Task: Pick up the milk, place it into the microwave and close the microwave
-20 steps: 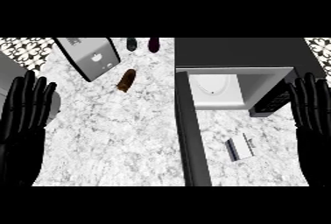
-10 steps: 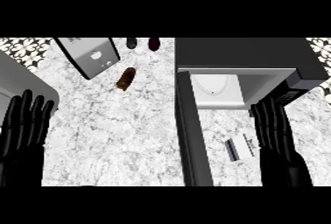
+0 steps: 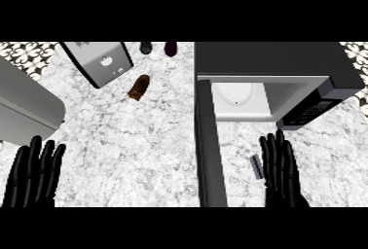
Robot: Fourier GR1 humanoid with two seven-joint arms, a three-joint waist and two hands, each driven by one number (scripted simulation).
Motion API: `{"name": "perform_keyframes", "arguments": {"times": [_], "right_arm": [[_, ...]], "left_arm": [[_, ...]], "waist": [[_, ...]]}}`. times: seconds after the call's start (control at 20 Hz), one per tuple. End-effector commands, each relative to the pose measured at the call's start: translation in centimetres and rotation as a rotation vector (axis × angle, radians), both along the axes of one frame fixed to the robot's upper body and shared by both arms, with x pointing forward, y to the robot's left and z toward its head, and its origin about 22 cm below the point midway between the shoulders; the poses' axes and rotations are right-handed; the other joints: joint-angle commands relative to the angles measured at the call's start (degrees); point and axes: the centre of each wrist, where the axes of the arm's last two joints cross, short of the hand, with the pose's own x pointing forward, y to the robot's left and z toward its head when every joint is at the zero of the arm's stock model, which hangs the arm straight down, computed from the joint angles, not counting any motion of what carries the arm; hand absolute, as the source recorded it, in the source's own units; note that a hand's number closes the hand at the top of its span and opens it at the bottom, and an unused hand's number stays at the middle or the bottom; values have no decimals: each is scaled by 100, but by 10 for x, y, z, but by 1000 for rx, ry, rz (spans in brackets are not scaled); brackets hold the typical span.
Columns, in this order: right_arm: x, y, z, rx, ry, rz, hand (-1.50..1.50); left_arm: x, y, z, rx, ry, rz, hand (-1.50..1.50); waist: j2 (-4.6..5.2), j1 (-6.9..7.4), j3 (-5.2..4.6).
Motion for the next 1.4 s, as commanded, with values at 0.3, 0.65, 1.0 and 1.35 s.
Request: {"name": "perform_keyframes", "arguments": {"times": [0.3,0.65,1.0,1.35], "right_arm": [[4,-9,-24,-113,5,-221,-150],[24,-17,-42,-128,25,-315,-150],[31,-21,-69,-122,73,-345,-150],[34,-71,-89,-182,98,-432,-150]], "left_arm": [[-39,2,-8,-4,10,2,-150],[-42,-2,0,11,6,18,-150],[-67,-4,-28,21,12,2,-150],[-73,-6,-29,27,6,6,-150]], "waist": [[6,11,1],[15,3,4],[9,31,3],[7,23,3]]}}
